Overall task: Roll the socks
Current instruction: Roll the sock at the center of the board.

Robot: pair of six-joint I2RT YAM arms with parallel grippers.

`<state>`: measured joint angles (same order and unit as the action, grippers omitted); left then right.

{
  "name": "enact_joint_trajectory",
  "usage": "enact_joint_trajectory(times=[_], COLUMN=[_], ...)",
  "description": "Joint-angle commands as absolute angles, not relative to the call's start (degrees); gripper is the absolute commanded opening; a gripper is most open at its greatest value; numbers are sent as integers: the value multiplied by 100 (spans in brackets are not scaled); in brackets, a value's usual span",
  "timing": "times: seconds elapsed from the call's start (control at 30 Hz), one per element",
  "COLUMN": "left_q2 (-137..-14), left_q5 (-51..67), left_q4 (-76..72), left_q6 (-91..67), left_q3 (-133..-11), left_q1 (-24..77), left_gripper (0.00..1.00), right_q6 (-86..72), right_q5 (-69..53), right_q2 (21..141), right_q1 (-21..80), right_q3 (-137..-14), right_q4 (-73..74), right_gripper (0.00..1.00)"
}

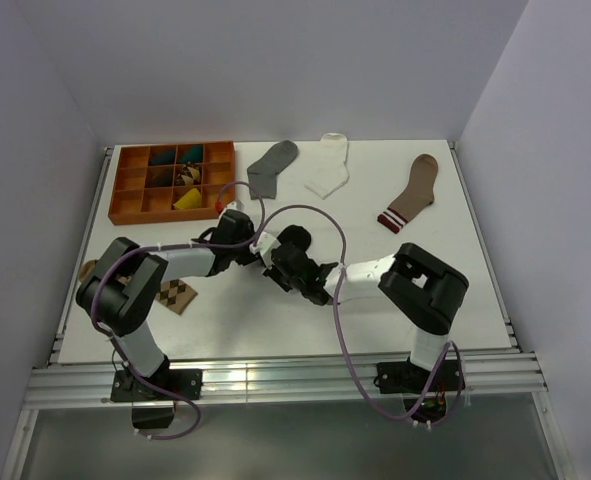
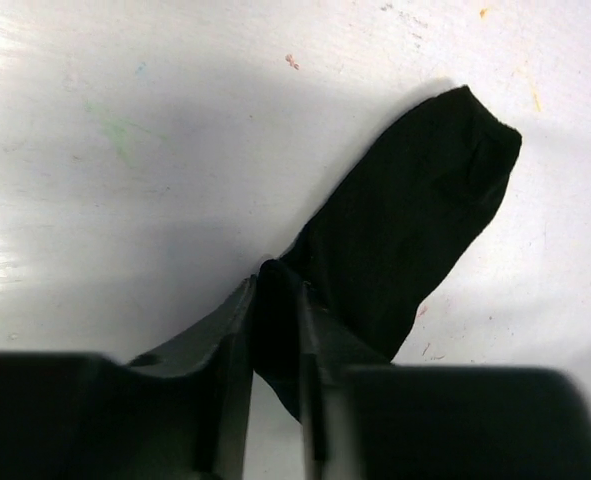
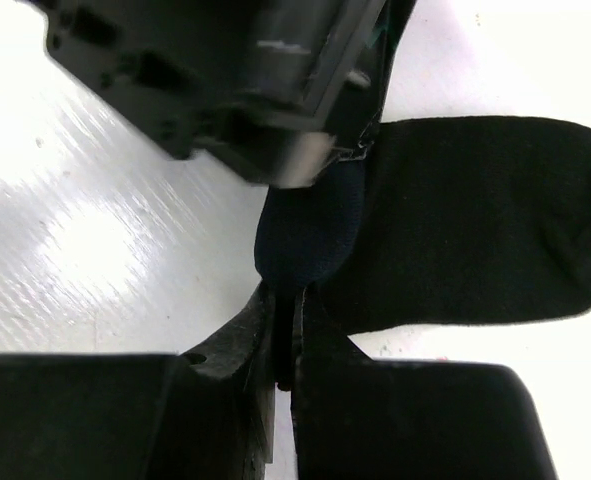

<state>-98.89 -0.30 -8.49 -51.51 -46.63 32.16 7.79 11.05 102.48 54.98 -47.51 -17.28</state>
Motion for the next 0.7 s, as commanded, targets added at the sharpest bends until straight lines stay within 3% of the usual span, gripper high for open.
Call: enact_joint_trajectory(times=[0.0,0.17,0.23,0.67], left_q2=[-9669,-9361,-9185,-8596], left_q5=[26,-316,-430,-501], left_q4=[-501,-562,-606,-1327], left_q6=[-4966,-5097,-5237,-5643], left_q3=[-4544,-4369,-4281,-3481], left_q1=[3191,3112,3085,2971], left_gripper=[29,57,60,63], right_q6=[273,-386,-615,-1890], right_q5=[28,-1132,-1589,-4288], right_q2=[10380,10468,10590,11627], right_q1=[5178,4641,4413,3367], right_q3=[-4904,-5001,-5115,-5975], right_q4=[-1319,-1169,-1029,-564], right_gripper=[0,0,0,0])
